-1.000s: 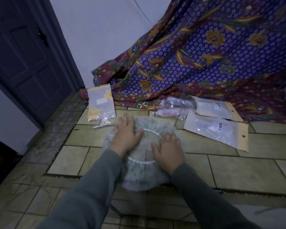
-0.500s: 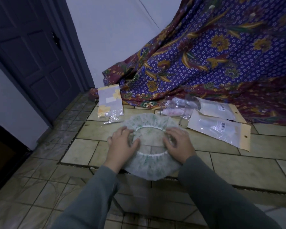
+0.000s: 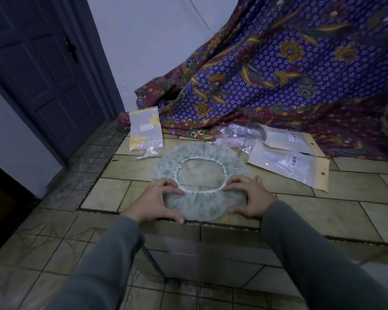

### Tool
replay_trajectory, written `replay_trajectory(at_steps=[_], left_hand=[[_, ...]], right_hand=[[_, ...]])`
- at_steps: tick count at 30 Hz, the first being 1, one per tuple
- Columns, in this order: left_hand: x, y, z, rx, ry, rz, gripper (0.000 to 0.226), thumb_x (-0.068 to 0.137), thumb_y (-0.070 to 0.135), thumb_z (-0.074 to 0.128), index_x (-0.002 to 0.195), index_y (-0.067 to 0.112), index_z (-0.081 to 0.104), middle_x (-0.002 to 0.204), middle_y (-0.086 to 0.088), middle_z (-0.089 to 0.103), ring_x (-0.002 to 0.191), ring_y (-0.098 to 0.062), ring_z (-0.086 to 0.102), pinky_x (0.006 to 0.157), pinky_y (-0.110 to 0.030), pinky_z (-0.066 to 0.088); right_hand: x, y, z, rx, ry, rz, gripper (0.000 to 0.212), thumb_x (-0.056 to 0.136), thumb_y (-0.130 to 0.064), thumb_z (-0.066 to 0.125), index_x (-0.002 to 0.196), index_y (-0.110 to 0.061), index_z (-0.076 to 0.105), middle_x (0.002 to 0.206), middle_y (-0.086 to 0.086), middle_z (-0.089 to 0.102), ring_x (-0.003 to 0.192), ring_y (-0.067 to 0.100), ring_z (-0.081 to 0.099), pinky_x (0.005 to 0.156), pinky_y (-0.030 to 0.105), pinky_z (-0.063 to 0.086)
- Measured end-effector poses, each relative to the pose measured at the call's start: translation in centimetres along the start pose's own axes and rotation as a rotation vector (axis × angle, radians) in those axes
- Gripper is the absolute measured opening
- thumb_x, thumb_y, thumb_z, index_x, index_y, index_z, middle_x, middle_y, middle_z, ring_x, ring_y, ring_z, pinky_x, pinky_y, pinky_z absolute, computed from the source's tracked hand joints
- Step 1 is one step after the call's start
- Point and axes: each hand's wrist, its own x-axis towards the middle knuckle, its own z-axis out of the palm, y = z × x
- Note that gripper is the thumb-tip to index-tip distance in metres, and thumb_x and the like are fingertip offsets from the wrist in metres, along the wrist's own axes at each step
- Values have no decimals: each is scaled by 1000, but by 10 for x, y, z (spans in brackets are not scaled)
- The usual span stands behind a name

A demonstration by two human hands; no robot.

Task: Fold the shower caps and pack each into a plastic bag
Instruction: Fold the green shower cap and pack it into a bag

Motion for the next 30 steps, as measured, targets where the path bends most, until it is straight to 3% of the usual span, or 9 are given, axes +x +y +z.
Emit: replay_trajectory(at_steps=[3,6,9,13,17,21,23,27,30], left_hand=[[1,0,-1,-50,-11,-34,63,48,51,89,106,41,65,122,18,45,117,-2,38,100,-13,28],[8,5,-6,-72,84,-64,32,75,10,77,102,24,69,111,8,59,107,-11,54,81,-4,37],[9,10,-11,-43,215,-86,8,87,19,66,88,26,69,88,6,66,85,-14,60,65,-12,40],[9,0,-9,-112,329,-135,14,84,37,64,94,28,67,95,6,71,91,-15,64,81,-30,50],[18,0,-13,-114,377,-172,32,79,55,55,90,26,61,83,7,70,82,-17,66,75,-40,54],[31,8,-14,0,366,-268,27,89,46,55,85,20,49,86,-6,65,85,-29,61,71,-36,47],[33,7,-13,61,363,-316,27,92,44,53,91,17,51,93,-9,65,89,-30,60,73,-36,46],[35,6,-10,158,343,-370,28,92,44,53,99,17,53,99,-7,66,88,-27,60,73,-34,48],[38,16,-9,435,419,-389,33,88,40,59,111,19,50,110,-7,60,98,-28,58,76,-36,45]], right_hand=[[4,-3,-2,-8,141,-25,27,84,-41,66,108,-28,69,117,-12,58,105,2,42,115,49,6],[8,-14,-5,63,265,34,26,91,-35,58,107,-18,70,110,-3,67,105,14,51,112,32,17],[5,-12,-9,133,162,-32,45,76,-45,74,116,-28,65,109,-8,64,101,8,55,97,32,43],[3,1,2,205,201,-8,56,70,-56,66,113,-20,67,106,-5,69,98,13,64,87,38,52],[17,-4,5,335,424,184,32,82,-39,68,105,-16,67,102,-1,69,96,17,64,88,35,51],[40,-7,2,376,378,338,54,88,-45,60,128,-9,53,129,6,57,118,23,54,98,32,42],[47,-9,1,273,327,398,53,91,-46,55,130,-11,51,132,10,56,118,27,53,95,33,41],[51,-11,7,-1,285,382,38,93,-46,50,117,-17,54,113,13,65,102,31,58,77,33,43],[51,-16,11,-98,299,402,36,94,-48,46,115,-19,51,107,11,66,98,31,59,72,34,43]])
